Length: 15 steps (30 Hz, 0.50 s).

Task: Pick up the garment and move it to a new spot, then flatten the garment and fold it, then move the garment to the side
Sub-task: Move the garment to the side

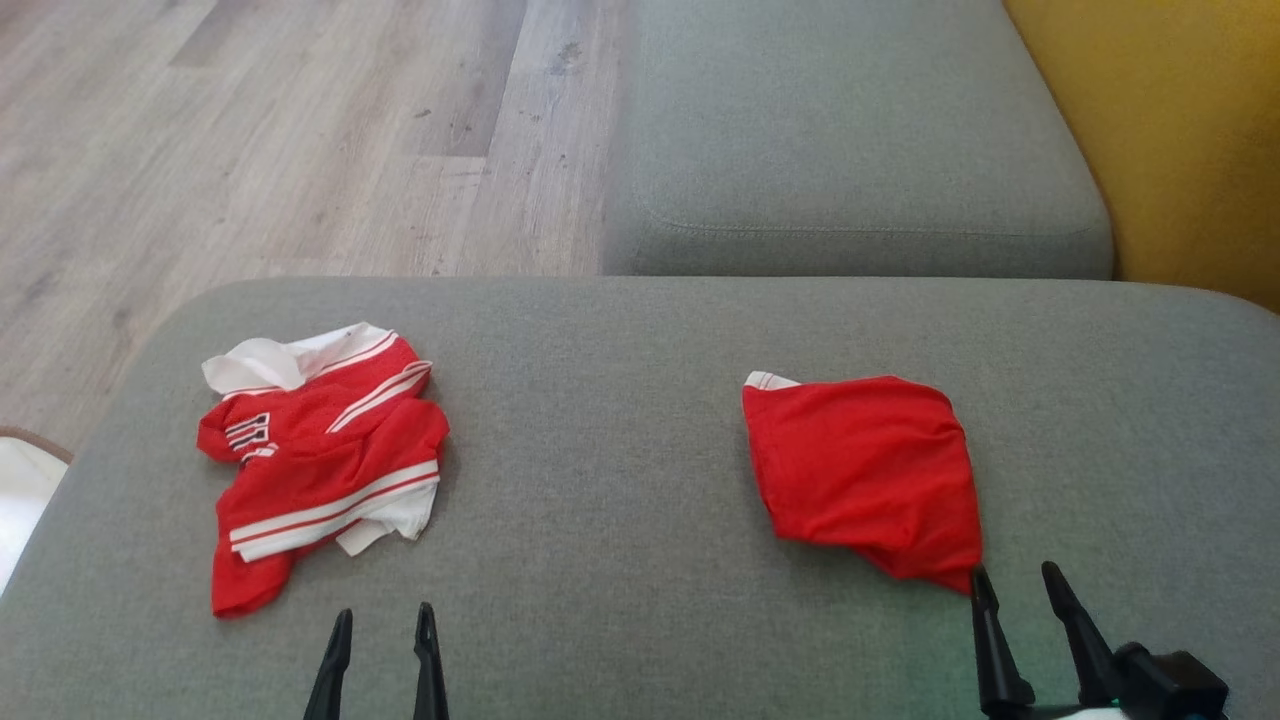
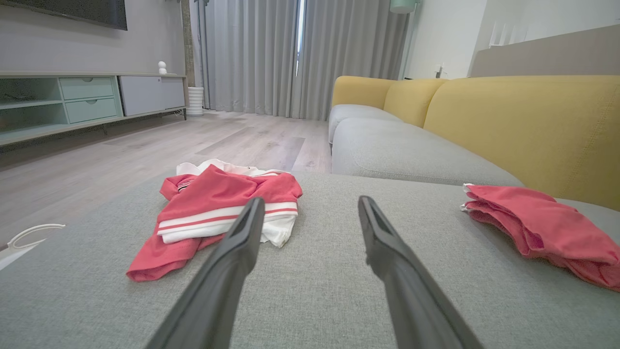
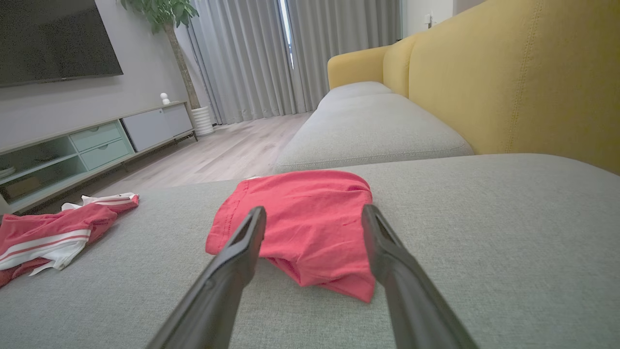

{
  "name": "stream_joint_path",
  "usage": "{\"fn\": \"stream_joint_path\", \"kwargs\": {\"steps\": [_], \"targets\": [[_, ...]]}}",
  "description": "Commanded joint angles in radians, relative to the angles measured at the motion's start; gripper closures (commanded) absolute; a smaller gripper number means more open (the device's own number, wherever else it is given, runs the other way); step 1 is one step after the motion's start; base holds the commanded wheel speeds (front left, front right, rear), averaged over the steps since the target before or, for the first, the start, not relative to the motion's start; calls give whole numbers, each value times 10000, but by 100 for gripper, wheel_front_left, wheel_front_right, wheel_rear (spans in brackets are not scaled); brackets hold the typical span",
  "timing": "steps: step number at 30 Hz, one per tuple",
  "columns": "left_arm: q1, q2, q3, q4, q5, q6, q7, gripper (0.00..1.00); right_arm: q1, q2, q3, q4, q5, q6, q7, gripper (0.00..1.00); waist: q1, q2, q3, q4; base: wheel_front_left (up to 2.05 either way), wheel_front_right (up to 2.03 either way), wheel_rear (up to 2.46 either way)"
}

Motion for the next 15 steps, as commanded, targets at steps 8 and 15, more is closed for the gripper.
{"fn": "stream_joint_path", "kwargs": {"steps": [8, 15], "targets": [[-413, -55, 295, -330, 158, -54, -51, 0, -590, -82, 251, 145, 239, 65, -135, 0, 0, 0, 454, -7, 0, 0, 0], [-715, -55, 106, -356, 140, -89, -51, 0, -2267, -620, 634, 1641, 942, 65, -85, 0, 0, 0, 1135, 30, 0, 0, 0]]}}
